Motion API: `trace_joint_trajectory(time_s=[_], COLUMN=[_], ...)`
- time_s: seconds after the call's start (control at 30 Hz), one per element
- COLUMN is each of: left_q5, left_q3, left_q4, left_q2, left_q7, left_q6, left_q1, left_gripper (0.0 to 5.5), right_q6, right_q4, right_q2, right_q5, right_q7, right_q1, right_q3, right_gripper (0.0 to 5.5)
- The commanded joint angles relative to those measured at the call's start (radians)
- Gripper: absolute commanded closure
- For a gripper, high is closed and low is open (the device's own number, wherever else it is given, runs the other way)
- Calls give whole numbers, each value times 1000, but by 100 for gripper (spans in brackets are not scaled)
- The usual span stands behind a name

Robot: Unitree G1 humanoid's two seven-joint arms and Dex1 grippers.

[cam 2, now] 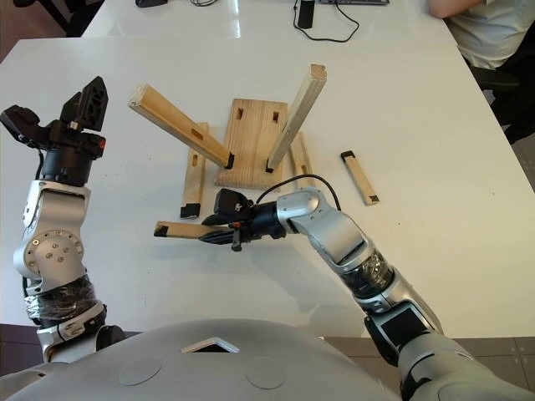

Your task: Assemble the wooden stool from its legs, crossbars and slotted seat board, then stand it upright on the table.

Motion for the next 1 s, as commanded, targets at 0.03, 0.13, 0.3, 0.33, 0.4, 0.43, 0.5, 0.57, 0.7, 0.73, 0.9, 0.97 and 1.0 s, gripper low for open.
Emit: trace_joint_trajectory(time_s=[0.03,0.13,0.3,0.33,0.4,0.43,0.5,0.57,0.7,0.73,0.9,0.97,1.0], left_q5=[-15,-23,-24,-25,-26,-26,-20,-34,-107,-107,48,81,81], left_q3=[-15,-16,-26,-25,-24,-22,-18,3,109,122,44,21,12], left_q4=[-32,-56,-83,-90,-100,-102,-102,-97,-56,-35,30,-2,-30], left_q2=[9,1,-17,-21,-27,-28,-27,-16,23,35,152,204,231], left_q7=[28,44,64,68,73,77,82,81,17,-15,-297,-406,-454], left_q6=[36,41,33,29,25,24,22,24,33,39,37,29,37], left_q1=[18,38,73,83,97,101,107,120,229,271,588,675,699], left_gripper=[142,142,142,142,142,142,142,142,142,142,142,142,142], right_q6=[2,-5,-76,-84,-95,-96,-92,-57,29,24,-74,-123,-155], right_q4=[30,53,71,71,66,58,28,-51,-234,-258,-293,-255,-234], right_q2=[42,53,62,67,75,79,83,72,-43,-75,-320,-373,-388], right_q5=[-70,-97,-131,-134,-142,-143,-136,-98,52,88,194,147,119], right_q7=[-103,-125,-141,-149,-169,-175,-182,-178,-61,-33,136,126,111], right_q1=[29,30,14,12,15,17,24,29,22,30,167,204,228], right_q3=[70,116,129,120,108,106,99,58,-77,-123,-327,-350,-353], right_gripper=[420,420,345,331,298,286,259,238,213,213,213,213,213])
